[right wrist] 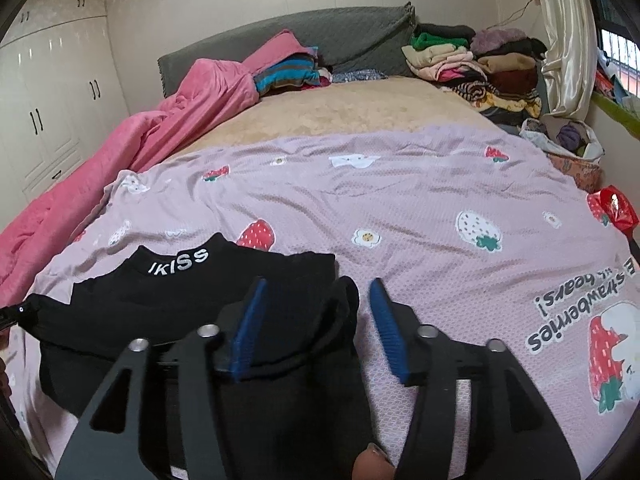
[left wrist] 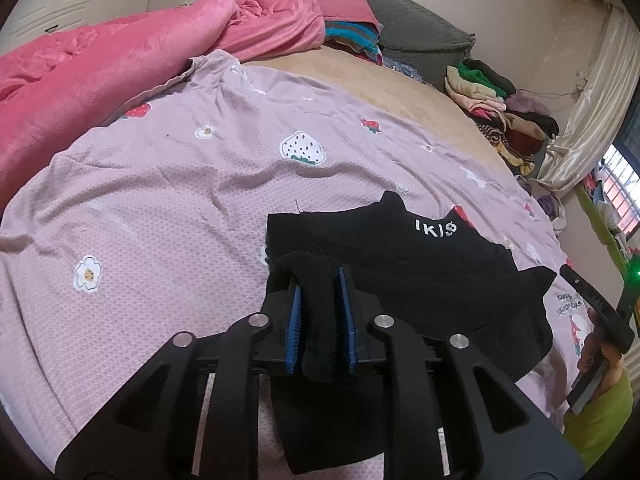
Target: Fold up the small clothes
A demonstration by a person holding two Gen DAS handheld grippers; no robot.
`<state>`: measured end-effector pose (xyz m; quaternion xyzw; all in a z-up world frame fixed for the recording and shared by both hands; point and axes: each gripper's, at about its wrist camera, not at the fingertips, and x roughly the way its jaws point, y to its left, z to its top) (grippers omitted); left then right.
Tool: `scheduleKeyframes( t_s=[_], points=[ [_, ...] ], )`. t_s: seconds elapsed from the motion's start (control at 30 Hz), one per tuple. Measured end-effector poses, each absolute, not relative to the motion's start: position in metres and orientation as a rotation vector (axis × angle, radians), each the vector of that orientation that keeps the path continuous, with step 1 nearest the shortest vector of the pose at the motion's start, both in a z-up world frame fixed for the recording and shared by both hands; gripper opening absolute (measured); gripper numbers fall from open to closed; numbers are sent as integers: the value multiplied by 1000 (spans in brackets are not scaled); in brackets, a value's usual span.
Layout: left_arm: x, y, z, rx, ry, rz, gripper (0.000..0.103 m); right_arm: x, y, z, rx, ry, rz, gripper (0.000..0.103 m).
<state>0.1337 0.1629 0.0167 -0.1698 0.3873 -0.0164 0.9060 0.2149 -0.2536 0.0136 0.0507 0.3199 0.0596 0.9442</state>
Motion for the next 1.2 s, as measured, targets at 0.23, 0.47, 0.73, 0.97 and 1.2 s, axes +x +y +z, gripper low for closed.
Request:
scheduleKeyframes(
  t_s=[0.23, 0.47, 0.73, 0.97, 1.2],
  points=[
    [118, 169, 35, -335, 736, -7, 36, 190, -245, 26, 68, 610, 145, 66],
    [99, 149, 43, -281, 729, -62, 43, 162, -231, 24, 26, 617, 208, 67],
    [103, 108, -5, -166, 897, -155, 5, 153, -214, -4, -42, 733, 283, 18],
    [124, 115, -25, -130, 914, -85, 5, 197, -210, -50, -85, 876, 211, 15],
    [154, 124, -29, -134, 889, -39, 5, 244, -205, -46, -46, 844, 208, 14]
  ],
)
